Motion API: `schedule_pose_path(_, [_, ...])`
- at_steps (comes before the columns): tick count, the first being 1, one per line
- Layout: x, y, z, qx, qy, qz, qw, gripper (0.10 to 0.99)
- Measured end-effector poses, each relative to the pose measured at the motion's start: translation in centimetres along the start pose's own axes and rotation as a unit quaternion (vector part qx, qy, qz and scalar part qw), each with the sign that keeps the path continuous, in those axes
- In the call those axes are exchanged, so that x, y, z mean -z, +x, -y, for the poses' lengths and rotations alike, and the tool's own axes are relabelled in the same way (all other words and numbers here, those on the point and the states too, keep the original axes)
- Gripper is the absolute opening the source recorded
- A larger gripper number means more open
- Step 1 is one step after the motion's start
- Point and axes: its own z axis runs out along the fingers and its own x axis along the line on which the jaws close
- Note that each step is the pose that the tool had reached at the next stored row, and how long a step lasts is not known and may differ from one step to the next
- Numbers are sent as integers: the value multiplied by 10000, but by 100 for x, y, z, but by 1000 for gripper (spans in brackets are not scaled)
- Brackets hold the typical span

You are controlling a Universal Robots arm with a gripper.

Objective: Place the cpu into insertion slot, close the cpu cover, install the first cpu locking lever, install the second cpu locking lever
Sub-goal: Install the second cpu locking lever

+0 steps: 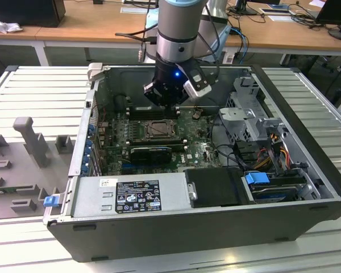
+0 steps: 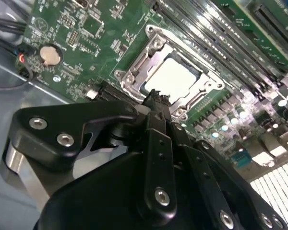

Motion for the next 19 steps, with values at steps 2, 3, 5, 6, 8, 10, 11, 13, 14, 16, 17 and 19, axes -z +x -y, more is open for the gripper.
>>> schedule_pose_path(2, [9,8,71,0,2,0,10000,106])
schedule_pose_path(3, [16,15,134,-1,2,-1,10000,106])
schedule_pose_path(5, [12,35,325,-1,1,-7,10000,106])
schedule_pose_path(6, [-3,41,382,-4,-2,-30,10000,106])
schedule_pose_path(8, [-36,58,457,10,-59,-57,10000,106])
schedule_pose_path(10, [-41,80,483,22,-152,-49,9999,106])
schedule_pose_path(11, [-44,90,501,25,-195,-44,9998,106])
schedule_pose_path(13, [-48,122,534,26,-314,-32,9995,106])
schedule_pose_path(14, [-51,144,546,28,-365,-27,9993,106])
schedule_pose_path(16, [-65,192,571,29,-411,-22,9991,106])
schedule_pose_path(17, [-73,207,581,29,-413,-22,9991,106])
schedule_pose_path(19, [-115,274,594,29,-415,-21,9991,106])
